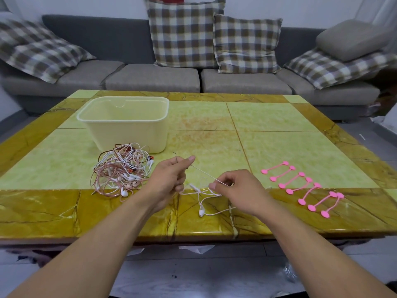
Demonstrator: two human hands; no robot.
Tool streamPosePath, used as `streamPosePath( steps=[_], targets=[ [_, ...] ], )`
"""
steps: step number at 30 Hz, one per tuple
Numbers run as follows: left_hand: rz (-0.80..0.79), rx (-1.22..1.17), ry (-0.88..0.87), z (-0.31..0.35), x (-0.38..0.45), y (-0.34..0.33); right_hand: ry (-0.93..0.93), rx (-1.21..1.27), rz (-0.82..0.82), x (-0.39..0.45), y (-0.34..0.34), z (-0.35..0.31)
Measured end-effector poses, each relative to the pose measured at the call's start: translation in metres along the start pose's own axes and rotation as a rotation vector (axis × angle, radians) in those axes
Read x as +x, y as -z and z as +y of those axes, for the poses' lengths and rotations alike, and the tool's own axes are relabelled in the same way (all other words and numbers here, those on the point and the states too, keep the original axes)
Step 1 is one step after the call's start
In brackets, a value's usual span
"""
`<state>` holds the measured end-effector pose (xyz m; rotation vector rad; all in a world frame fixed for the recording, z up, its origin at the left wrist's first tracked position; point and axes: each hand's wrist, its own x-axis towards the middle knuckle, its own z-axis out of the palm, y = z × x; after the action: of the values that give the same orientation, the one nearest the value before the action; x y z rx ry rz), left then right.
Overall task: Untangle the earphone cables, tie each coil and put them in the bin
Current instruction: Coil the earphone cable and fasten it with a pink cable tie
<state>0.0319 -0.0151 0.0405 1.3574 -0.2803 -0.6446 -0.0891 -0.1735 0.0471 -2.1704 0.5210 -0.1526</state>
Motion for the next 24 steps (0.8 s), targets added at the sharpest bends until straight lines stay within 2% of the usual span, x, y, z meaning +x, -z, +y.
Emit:
streamPosePath(
  steps=[2,7,12,15,18,22,24],
  targets=[
    [0.012,0.073,0.006,0.001,0.000,0.004,-0.008,0.028,0.055,0.001,0.001,0.001],
    [0.061,0.563,-0.114,-0.002,-0.005,0.009,-0.060,0.375,0.159,0.001,0.005,-0.004],
    [0.007,0.764,-0.143,-0.002,-0.009,0.004,-0.112,0.557,0.193,0.000,0.008,-0.008],
    [0.180,1.008,-0.150,-0.008,-0.001,0.009,-0.069,0.506,0.216,0.000,0.007,-0.006],
    [0.405,1.020,-0.151,-0.010,0.005,0.016,-0.034,0.439,0.205,0.000,0.002,-0.004],
    [0.409,0.876,-0.148,-0.006,0.005,0.019,-0.047,0.518,0.336,0.001,0.006,-0.005],
    [0.414,0.908,-0.134,-0.008,0.004,0.021,-0.066,0.643,0.383,0.002,0.012,-0.007]
  ],
)
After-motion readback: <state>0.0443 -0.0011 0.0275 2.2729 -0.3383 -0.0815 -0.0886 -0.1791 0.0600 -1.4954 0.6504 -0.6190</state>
